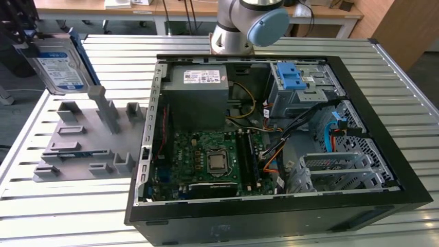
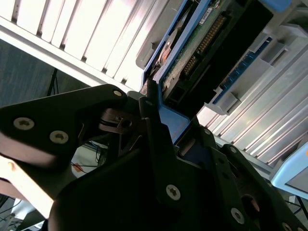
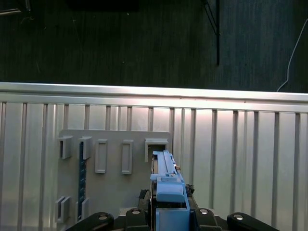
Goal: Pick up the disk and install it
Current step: 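Pick up the disk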
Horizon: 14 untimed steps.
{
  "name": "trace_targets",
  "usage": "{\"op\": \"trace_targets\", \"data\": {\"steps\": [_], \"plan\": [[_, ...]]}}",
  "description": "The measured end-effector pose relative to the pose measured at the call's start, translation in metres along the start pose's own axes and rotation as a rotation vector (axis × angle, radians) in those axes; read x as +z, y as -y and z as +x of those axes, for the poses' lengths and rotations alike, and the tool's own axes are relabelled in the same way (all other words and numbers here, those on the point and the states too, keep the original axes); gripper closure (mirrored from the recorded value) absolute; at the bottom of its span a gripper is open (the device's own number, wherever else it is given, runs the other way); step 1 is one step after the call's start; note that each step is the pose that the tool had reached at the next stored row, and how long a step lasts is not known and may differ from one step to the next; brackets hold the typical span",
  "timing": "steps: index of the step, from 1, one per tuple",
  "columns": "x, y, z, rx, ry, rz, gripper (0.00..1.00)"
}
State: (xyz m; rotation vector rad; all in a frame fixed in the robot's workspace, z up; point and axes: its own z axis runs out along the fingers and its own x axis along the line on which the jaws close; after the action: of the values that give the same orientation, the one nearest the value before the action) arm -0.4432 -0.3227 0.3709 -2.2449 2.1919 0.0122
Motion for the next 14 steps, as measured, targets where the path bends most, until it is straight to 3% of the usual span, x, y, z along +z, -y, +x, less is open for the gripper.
{"op": "trace_targets", "data": {"steps": [14], "plan": [[-0.0040, 0.0000, 0.0000, 0.000, 0.0000, 0.0000, 0.64]]}}
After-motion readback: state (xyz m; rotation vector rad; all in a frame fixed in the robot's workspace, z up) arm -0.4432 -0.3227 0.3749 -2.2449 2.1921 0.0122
